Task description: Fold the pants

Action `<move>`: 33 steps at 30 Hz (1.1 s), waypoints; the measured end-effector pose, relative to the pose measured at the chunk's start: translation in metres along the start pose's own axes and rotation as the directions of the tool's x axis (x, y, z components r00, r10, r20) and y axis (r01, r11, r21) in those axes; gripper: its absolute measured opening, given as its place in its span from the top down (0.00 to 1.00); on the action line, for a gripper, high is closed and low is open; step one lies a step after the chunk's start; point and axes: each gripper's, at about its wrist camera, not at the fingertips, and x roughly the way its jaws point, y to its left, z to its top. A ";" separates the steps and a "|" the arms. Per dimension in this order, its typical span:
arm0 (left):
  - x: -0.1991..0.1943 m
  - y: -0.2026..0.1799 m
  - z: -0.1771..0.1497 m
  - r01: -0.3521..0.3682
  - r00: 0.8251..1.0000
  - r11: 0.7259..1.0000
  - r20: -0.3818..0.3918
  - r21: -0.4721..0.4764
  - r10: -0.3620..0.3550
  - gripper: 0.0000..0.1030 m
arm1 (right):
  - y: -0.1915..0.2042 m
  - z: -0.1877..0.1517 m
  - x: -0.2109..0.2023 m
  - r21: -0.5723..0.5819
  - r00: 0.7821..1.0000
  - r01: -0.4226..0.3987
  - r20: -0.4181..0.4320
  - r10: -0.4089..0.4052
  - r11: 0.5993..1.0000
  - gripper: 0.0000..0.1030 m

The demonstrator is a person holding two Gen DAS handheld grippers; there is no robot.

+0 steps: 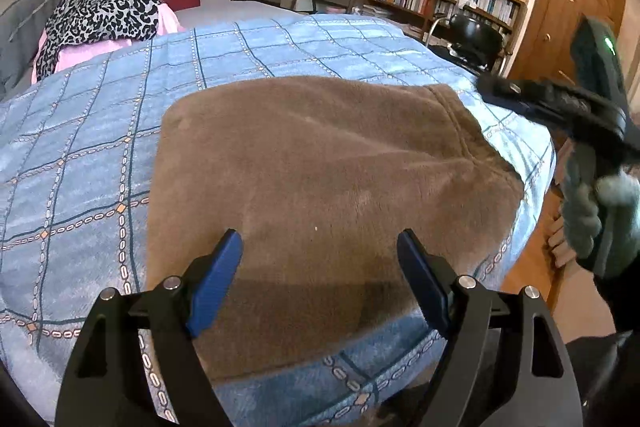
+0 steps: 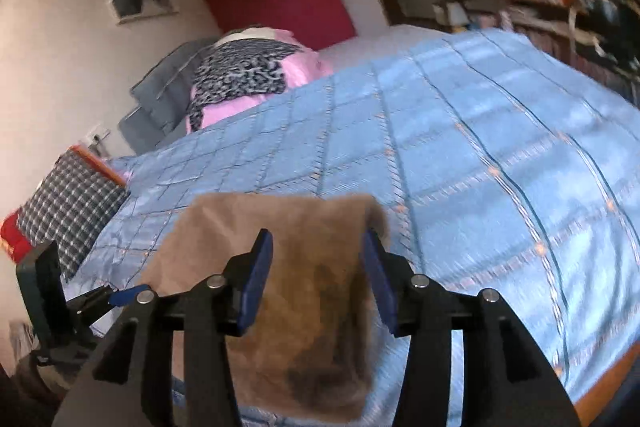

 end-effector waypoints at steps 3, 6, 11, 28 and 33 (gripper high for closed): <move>0.001 0.000 -0.004 -0.005 1.000 1.000 -0.002 0.001 0.005 0.21 | 0.006 0.002 0.026 -0.040 0.999 0.017 -0.045 -0.018 0.999 0.54; 0.001 0.003 -0.006 0.001 1.000 1.000 0.003 -0.005 -0.001 0.21 | 0.002 0.002 0.049 -0.034 0.994 0.065 -0.083 -0.068 0.997 0.54; 0.005 0.003 -0.009 0.015 1.000 1.000 0.003 0.002 -0.015 0.21 | -0.025 -0.013 0.072 0.049 0.988 0.082 -0.139 -0.075 0.995 0.55; 0.013 0.000 0.002 -0.013 1.000 0.998 -0.016 -0.054 0.012 0.14 | 0.006 -0.022 0.019 -0.070 0.997 0.072 -0.037 -0.074 0.995 0.49; 0.014 -0.002 0.003 -0.032 0.999 0.998 -0.024 -0.049 0.031 0.14 | 0.027 -0.038 -0.001 -0.132 0.998 0.019 -0.063 -0.028 0.991 0.49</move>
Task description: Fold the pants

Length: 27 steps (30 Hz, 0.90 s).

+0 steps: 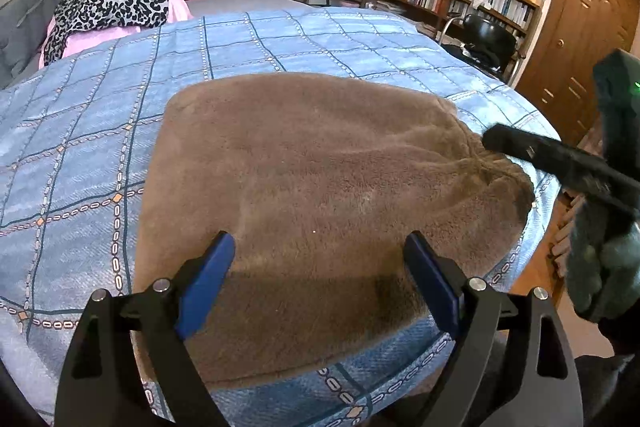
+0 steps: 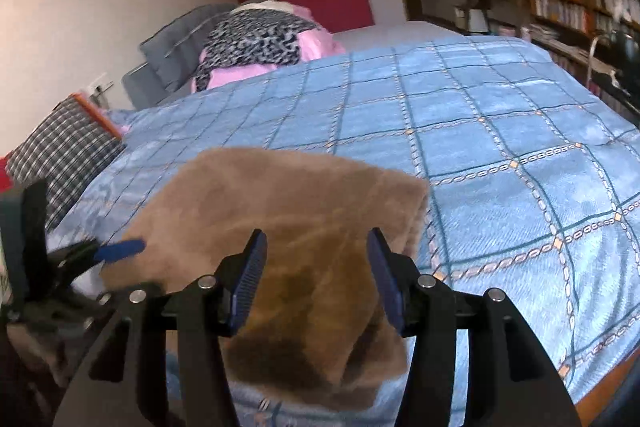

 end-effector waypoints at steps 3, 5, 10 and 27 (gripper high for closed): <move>-0.001 -0.002 0.001 -0.012 1.000 1.000 0.000 0.007 0.012 0.14 | 0.011 -0.011 0.000 -0.055 1.000 0.008 -0.024 -0.009 0.998 0.49; -0.001 -0.004 0.000 -0.022 1.000 1.000 0.000 0.013 0.022 0.14 | 0.014 -0.020 0.004 -0.079 0.999 0.025 -0.043 -0.029 0.997 0.49; -0.001 -0.008 -0.001 -0.031 1.000 0.999 0.001 0.034 0.031 0.14 | 0.008 -0.031 0.010 -0.077 0.998 0.034 -0.053 -0.038 0.996 0.49; -0.009 -0.003 0.007 -0.016 1.000 0.999 0.012 0.044 0.015 0.14 | 0.004 -0.049 0.022 -0.111 0.999 0.037 -0.032 -0.041 0.993 0.49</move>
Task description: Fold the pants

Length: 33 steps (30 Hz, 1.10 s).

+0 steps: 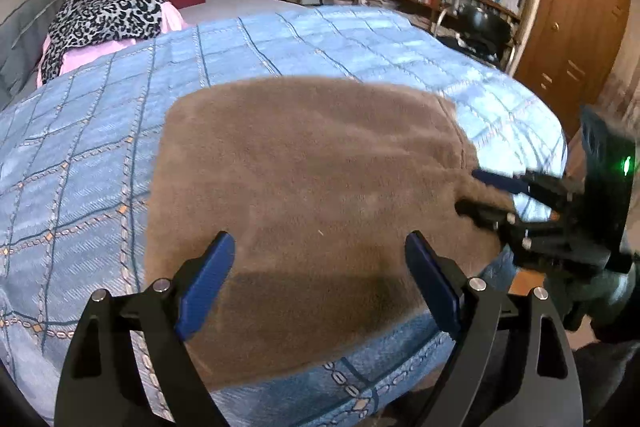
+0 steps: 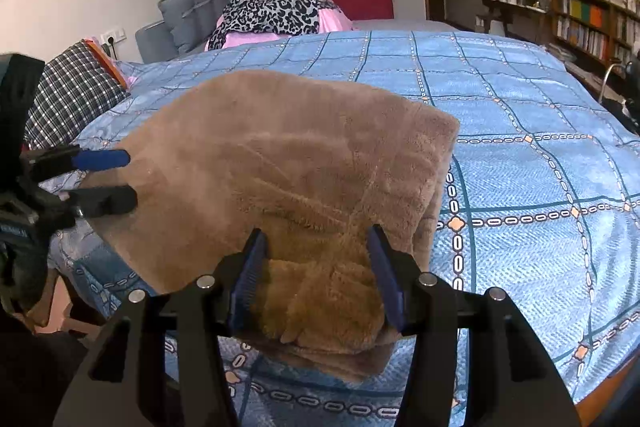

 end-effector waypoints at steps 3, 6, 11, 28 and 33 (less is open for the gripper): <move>-0.003 0.016 0.020 0.000 1.000 0.999 0.028 -0.054 0.001 0.14 | 0.000 0.000 0.000 0.004 1.000 0.000 0.002 0.000 1.000 0.49; 0.003 0.033 0.045 0.016 0.999 0.995 0.041 -0.101 -0.012 0.14 | 0.000 -0.001 0.000 0.007 1.000 0.004 0.005 -0.004 1.000 0.49; 0.038 0.053 0.086 0.041 0.999 0.992 -0.021 -0.119 -0.043 0.15 | 0.000 -0.001 -0.001 0.013 1.000 0.004 0.008 -0.004 1.000 0.49; 0.133 0.083 0.097 0.008 0.979 0.970 -0.198 -0.245 -0.058 0.18 | -0.002 -0.002 0.000 0.013 1.000 -0.005 0.010 0.005 1.000 0.48; 0.116 0.089 0.095 0.031 0.986 0.960 -0.151 -0.277 -0.075 0.18 | -0.008 0.012 -0.009 0.065 0.999 -0.035 -0.002 0.035 0.997 0.49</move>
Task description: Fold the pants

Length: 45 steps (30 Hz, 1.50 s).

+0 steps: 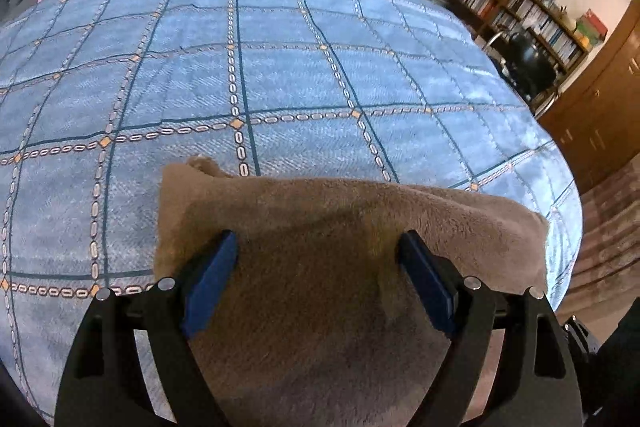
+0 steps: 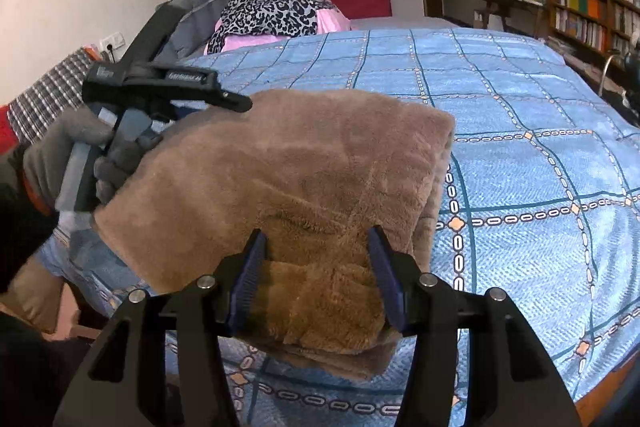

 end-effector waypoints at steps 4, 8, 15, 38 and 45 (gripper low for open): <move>-0.023 0.005 -0.002 0.018 0.999 0.999 0.036 -0.029 -0.017 0.17 | -0.021 0.014 -0.011 0.148 0.999 -0.048 0.025 0.045 0.988 0.48; -0.040 0.012 -0.009 0.009 0.999 0.999 0.054 -0.047 -0.006 0.17 | -0.033 0.023 -0.008 0.199 0.999 -0.044 0.035 0.038 0.979 0.48; -0.059 0.014 -0.035 -0.008 0.998 1.000 0.057 -0.028 0.009 0.17 | -0.039 0.067 0.020 0.149 0.997 -0.052 0.064 0.043 0.988 0.48; -0.061 0.057 -0.052 0.018 0.999 0.986 0.029 -0.168 -0.013 0.09 | -0.096 0.030 0.025 0.442 0.989 -0.107 -0.041 0.139 0.891 0.23; -0.038 0.077 -0.062 0.130 0.988 0.959 -0.049 -0.253 -0.147 0.09 | -0.104 0.004 0.048 0.569 0.968 -0.145 -0.089 0.236 0.809 0.20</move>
